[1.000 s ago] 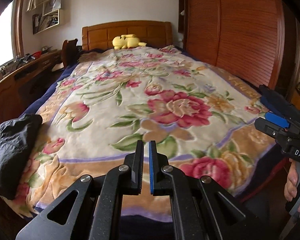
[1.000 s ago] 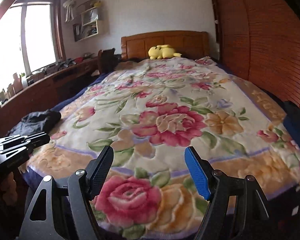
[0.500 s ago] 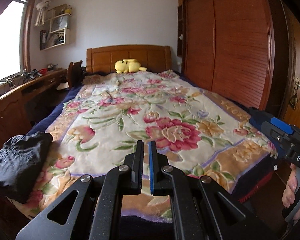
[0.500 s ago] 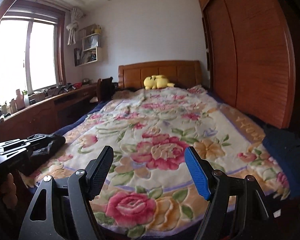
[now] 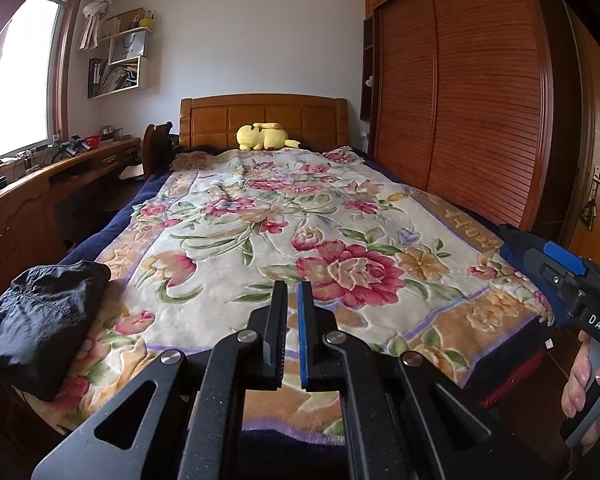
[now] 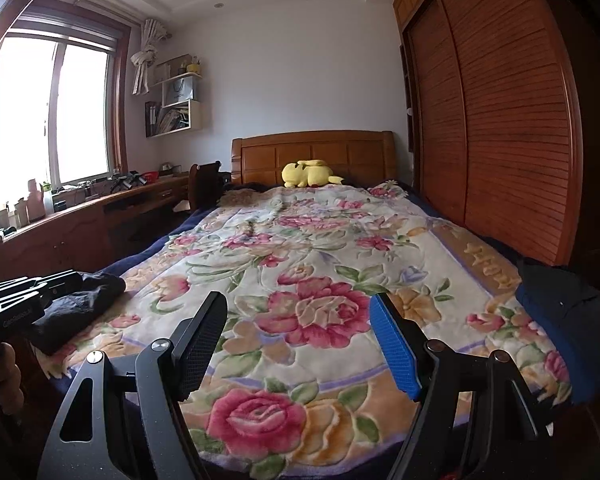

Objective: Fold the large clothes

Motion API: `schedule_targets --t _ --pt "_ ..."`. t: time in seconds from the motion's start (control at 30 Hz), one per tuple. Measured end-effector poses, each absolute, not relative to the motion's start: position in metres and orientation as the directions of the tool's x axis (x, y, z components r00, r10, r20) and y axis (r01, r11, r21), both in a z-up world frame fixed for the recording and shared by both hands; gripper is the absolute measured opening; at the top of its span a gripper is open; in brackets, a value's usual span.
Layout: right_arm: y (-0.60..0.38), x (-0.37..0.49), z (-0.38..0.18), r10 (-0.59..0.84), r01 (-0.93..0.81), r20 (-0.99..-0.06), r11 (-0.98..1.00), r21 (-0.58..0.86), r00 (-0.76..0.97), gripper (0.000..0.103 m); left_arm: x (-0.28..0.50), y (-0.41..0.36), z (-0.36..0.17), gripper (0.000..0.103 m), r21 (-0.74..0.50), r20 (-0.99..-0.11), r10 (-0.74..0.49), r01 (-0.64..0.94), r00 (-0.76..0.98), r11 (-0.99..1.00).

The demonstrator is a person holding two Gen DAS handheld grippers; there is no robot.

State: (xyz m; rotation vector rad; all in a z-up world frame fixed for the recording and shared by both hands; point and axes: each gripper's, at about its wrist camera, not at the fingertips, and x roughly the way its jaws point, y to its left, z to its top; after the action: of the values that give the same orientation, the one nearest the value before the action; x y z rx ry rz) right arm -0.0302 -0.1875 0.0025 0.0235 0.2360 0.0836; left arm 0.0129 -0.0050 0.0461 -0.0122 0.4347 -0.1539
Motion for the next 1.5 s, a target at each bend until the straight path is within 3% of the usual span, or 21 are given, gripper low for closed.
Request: schedule_targets --t 1.5 --pt "-0.195 -0.020 0.001 0.110 -0.104 -0.233 0.994 0.037 0.966 0.075 0.011 -0.002 0.041 0.005 -0.035 -0.416 -0.138 0.136 0.899 0.990"
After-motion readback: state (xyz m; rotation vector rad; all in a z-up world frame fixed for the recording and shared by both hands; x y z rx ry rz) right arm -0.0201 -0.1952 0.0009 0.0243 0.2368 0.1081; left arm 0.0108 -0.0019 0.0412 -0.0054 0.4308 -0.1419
